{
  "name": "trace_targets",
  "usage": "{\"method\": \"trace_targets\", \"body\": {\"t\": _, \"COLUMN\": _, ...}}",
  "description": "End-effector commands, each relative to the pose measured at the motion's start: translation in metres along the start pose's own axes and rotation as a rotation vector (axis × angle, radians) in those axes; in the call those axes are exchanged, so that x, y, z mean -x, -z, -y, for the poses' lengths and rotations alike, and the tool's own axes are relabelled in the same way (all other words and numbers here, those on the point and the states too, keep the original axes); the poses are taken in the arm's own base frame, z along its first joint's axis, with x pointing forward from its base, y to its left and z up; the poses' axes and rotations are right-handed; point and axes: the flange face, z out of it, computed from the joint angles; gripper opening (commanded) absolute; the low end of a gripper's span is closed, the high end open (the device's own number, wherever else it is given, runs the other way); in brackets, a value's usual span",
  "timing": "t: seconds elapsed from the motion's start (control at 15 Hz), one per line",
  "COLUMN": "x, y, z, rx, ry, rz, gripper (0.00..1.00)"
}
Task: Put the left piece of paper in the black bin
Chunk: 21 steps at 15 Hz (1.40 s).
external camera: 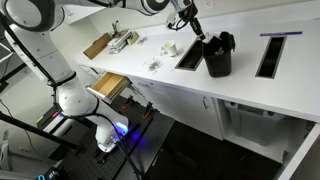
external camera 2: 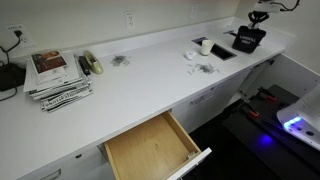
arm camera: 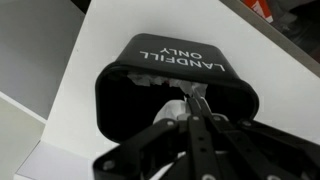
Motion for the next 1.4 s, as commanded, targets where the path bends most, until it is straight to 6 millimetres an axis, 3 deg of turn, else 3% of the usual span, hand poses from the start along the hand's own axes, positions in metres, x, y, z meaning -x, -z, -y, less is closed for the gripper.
{"method": "trace_targets", "body": {"t": 0.0, "x": -0.028, "y": -0.004, "z": 0.003, "rx": -0.016, "ry": -0.044, "rz": 0.001, "gripper": 0.0}}
{"method": "trace_targets", "body": {"t": 0.07, "x": -0.032, "y": -0.005, "z": 0.003, "rx": -0.014, "ry": -0.048, "rz": 0.001, "gripper": 0.0}}
{"method": "trace_targets", "body": {"t": 0.13, "x": -0.035, "y": -0.006, "z": 0.003, "rx": -0.01, "ry": -0.054, "rz": 0.002, "gripper": 0.27}}
{"method": "trace_targets", "body": {"t": 0.2, "x": -0.037, "y": -0.007, "z": 0.004, "rx": -0.006, "ry": -0.057, "rz": 0.001, "gripper": 0.28}}
{"method": "trace_targets", "body": {"t": 0.53, "x": -0.04, "y": -0.011, "z": 0.007, "rx": 0.011, "ry": -0.053, "rz": 0.003, "gripper": 0.65}}
{"method": "trace_targets", "body": {"t": 0.8, "x": -0.025, "y": 0.004, "z": 0.002, "rx": 0.008, "ry": -0.016, "rz": -0.004, "gripper": 0.95}}
{"method": "trace_targets", "body": {"t": 1.0, "x": -0.007, "y": 0.026, "z": -0.014, "rx": -0.004, "ry": 0.005, "rz": -0.044, "gripper": 1.0}}
{"method": "trace_targets", "body": {"t": 1.33, "x": 0.033, "y": 0.071, "z": -0.062, "rx": 0.0, "ry": 0.084, "rz": -0.137, "gripper": 1.0}}
